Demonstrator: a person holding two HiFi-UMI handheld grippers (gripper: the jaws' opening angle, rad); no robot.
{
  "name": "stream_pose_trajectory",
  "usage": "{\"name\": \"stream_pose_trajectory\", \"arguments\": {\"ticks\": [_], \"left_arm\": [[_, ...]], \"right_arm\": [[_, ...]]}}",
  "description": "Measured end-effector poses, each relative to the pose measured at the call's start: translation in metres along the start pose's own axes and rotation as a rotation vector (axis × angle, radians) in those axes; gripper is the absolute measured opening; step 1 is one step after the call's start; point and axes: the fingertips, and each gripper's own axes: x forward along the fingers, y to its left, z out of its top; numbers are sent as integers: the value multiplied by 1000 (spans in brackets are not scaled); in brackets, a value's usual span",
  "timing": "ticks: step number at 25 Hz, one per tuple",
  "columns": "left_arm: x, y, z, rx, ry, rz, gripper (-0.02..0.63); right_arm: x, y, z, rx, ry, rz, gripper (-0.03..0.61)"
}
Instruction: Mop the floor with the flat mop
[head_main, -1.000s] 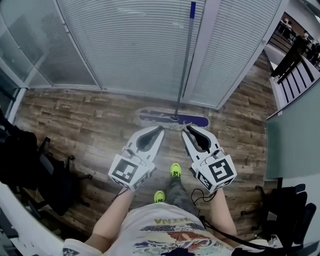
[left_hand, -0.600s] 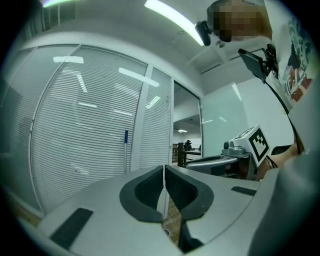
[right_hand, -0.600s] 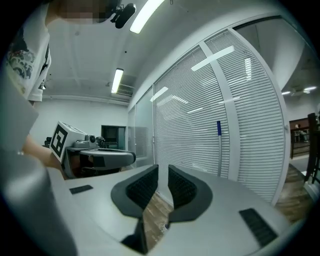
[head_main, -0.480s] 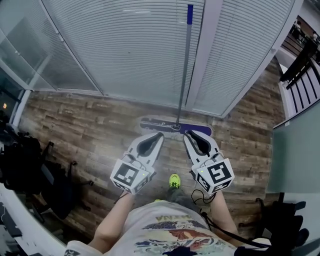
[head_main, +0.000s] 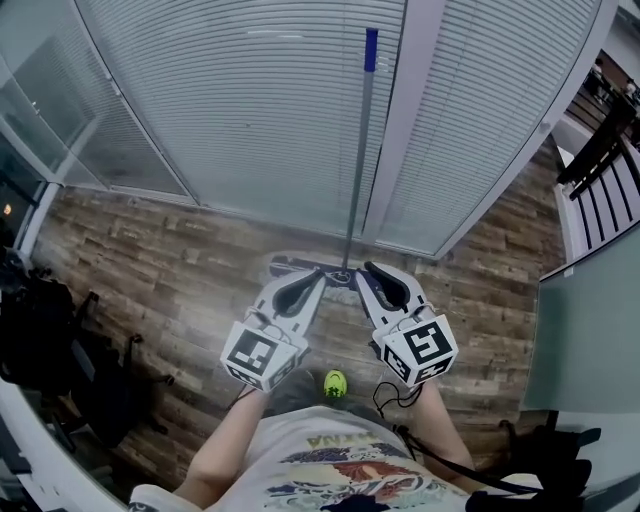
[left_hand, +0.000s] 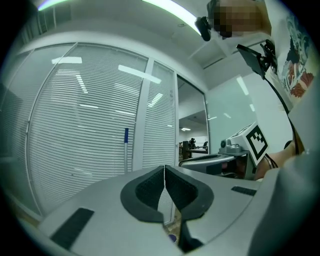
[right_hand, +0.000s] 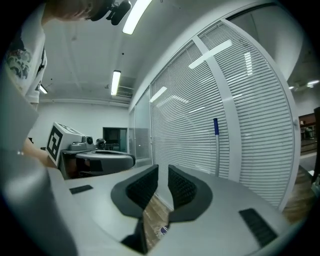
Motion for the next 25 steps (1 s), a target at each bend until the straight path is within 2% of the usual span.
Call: {"name": "stream_pose_trajectory", "arguments": {"ticks": [5, 11, 18, 25], "left_arm": [[24, 18, -9, -20, 10, 12, 5], [66, 58, -16, -49, 7, -17, 5], [150, 128, -7, -118, -26, -109, 5], [235, 194, 9, -86, -31, -184, 5]], "right_arm": [[24, -23, 4, -4, -6, -6, 41], [69, -57, 5, -6, 13, -27, 41], [136, -129, 26, -53, 51, -117, 41], [215, -201, 48, -47, 52, -148, 41]]}}
